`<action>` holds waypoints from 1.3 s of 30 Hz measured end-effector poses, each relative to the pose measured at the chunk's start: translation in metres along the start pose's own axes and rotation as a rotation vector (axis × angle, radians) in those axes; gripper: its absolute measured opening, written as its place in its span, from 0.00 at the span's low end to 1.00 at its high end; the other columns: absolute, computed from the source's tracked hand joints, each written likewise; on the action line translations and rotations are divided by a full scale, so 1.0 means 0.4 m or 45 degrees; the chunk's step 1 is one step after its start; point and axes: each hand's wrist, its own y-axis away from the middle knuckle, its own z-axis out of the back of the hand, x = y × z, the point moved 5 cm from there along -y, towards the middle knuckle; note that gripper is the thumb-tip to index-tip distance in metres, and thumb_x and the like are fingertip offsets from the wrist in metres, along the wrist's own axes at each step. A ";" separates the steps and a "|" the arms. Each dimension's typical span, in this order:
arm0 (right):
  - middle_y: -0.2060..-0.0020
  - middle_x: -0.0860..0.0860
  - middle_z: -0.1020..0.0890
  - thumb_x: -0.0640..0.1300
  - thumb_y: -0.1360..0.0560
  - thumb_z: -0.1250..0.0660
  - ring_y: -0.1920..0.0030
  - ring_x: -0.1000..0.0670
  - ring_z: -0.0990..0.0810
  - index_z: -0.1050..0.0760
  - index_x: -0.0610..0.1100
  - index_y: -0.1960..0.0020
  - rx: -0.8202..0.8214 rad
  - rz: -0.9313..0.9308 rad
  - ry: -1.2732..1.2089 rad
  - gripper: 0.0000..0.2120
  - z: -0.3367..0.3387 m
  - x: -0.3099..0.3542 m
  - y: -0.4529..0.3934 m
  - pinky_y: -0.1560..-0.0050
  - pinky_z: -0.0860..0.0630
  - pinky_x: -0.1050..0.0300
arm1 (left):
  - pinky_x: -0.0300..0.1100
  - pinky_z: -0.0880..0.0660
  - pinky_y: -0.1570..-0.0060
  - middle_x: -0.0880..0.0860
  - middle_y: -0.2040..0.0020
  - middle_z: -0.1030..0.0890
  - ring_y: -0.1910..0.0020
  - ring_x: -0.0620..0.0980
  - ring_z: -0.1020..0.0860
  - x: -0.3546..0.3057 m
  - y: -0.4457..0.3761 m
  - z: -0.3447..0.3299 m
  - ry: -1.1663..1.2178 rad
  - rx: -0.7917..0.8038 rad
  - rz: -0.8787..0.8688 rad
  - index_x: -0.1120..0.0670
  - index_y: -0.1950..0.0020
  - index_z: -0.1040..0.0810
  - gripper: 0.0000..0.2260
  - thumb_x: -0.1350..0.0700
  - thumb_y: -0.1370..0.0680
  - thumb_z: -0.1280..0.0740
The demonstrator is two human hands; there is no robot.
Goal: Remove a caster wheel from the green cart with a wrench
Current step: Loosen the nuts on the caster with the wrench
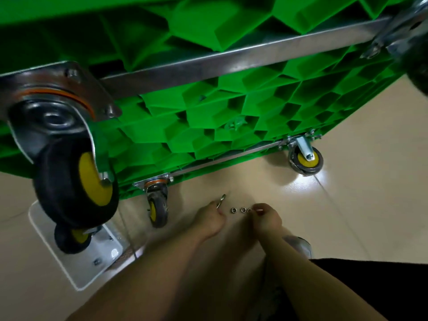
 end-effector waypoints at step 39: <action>0.54 0.47 0.18 0.40 0.24 0.37 0.52 0.41 0.22 0.18 0.42 0.49 -0.256 2.075 0.374 0.10 0.212 0.929 0.806 0.48 0.27 0.51 | 0.48 0.28 0.55 0.59 0.55 0.19 0.57 0.57 0.23 0.068 0.761 0.823 -0.143 -0.810 -0.359 0.57 0.47 0.25 0.11 0.52 0.15 0.42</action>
